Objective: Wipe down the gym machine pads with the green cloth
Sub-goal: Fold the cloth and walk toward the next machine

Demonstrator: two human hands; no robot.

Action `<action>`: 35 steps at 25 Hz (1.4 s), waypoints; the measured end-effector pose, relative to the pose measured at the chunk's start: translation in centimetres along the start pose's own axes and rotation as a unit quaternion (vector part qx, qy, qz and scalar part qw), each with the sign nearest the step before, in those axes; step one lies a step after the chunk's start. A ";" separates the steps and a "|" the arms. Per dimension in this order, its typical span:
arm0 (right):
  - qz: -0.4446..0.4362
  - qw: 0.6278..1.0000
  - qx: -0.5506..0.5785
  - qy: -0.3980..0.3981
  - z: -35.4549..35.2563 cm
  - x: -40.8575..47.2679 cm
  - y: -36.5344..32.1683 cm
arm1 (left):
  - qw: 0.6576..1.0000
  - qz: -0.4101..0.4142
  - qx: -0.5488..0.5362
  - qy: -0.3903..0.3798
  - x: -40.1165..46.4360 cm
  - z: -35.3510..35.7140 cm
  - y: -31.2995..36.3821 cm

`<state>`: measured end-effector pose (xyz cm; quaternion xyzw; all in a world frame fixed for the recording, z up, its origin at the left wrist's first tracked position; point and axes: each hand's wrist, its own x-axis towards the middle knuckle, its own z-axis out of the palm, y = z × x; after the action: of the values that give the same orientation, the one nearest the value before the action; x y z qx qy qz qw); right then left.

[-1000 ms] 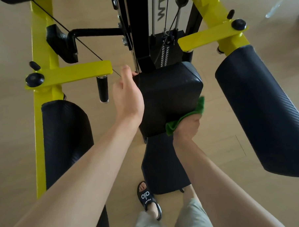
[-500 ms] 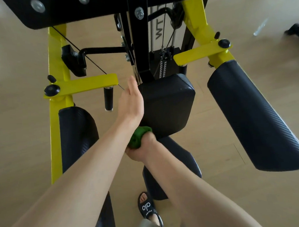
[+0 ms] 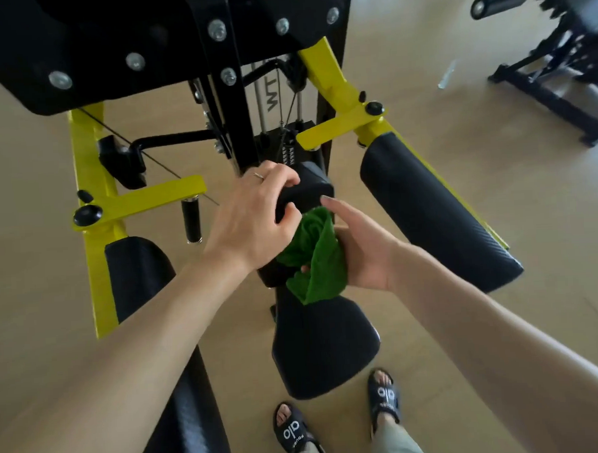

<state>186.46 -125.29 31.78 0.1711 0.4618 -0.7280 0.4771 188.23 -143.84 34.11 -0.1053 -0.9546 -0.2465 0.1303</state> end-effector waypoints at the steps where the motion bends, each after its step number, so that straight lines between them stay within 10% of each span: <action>1: -0.022 0.999 -0.023 0.002 -0.4 -1.2 -1.3 | 0.998 0.010 -0.028 -0.052 0.7 0.1 1.2; 5: -0.079 0.991 -0.099 0.039 -2.8 -6.1 -5.7 | 0.951 -0.100 -0.204 -0.212 4.5 1.0 5.9; 15: -0.111 0.957 -0.249 0.099 -19.5 -18.8 -12.9 | 0.976 -0.002 -0.161 -0.147 14.6 10.2 25.1; 23: -0.192 0.860 -0.360 0.305 -34.0 -25.2 -15.6 | 0.964 0.023 -0.178 -0.198 19.9 19.9 37.8; 35: -0.212 0.809 -0.384 0.390 -48.7 -19.5 -28.8 | 0.931 -0.078 -0.225 -0.276 36.6 33.1 40.1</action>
<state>162.05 -70.73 34.86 0.1416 0.8759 -0.4461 0.1174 157.75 -88.01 34.92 -0.1209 -0.8776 -0.4253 -0.1851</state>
